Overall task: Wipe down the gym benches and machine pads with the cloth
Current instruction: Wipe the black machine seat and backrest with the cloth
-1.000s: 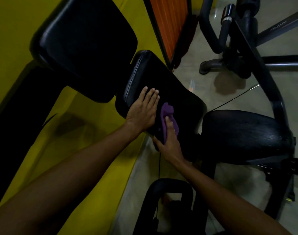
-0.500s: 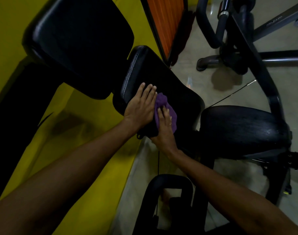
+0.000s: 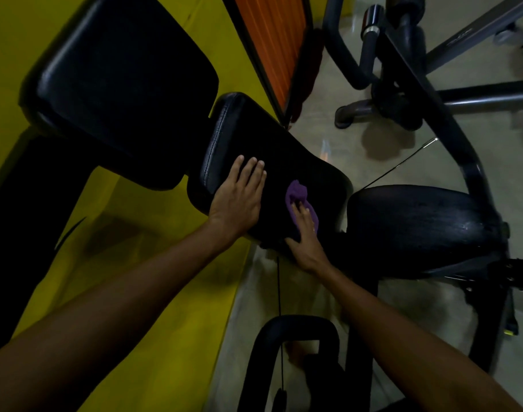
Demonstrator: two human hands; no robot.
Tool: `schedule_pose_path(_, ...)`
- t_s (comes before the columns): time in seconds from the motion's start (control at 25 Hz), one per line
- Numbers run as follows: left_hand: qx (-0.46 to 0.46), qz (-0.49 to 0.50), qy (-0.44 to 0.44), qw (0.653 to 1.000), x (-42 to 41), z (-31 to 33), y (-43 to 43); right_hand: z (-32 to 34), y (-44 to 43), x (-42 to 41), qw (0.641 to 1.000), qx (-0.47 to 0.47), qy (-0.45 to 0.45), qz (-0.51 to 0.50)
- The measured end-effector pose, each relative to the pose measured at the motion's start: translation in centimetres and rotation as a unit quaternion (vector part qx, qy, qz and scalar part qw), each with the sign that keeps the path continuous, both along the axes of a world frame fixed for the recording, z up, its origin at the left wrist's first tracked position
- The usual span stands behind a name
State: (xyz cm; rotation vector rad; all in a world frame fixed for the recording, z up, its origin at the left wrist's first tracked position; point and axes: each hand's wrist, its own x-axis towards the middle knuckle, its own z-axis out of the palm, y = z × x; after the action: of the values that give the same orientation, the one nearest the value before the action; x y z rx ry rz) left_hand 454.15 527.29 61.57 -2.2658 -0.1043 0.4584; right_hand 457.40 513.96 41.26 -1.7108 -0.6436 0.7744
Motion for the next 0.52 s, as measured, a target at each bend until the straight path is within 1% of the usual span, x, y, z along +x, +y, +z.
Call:
schedule_pose_path(0.12,0.003,0.007,0.012,1.000,0.4,0.1,-0.3,-0.2,2.7,3.9,0.988,-0.065,0.098,-0.103)
schedule_pose_path(0.2,-0.001,0.000,0.020,1.000,1.3,0.1,-0.6,1.0,4.8,7.5,0.978,-0.108,0.134,-0.119)
schedule_pose_path(0.24,-0.009,-0.001,0.021,1.000,2.0,-0.1,-0.6,2.0,5.7,8.7,0.980,-0.105,0.126,-0.115)
schedule_pose_path(0.28,-0.019,0.002,0.022,1.000,2.9,-0.2,-0.6,3.2,6.3,9.3,0.985,-0.082,0.103,-0.108)
schedule_pose_path(0.4,-0.032,0.023,0.018,0.999,5.9,-1.2,0.1,5.2,5.8,6.6,0.997,0.022,0.022,-0.068)
schedule_pose_path(0.48,-0.027,0.026,0.011,0.999,7.9,-2.2,0.7,3.8,3.7,3.1,0.997,0.037,0.000,-0.062)
schedule_pose_path(0.52,-0.018,0.026,0.012,0.999,8.8,-2.8,1.1,2.4,2.9,2.0,0.997,0.023,0.005,-0.071)
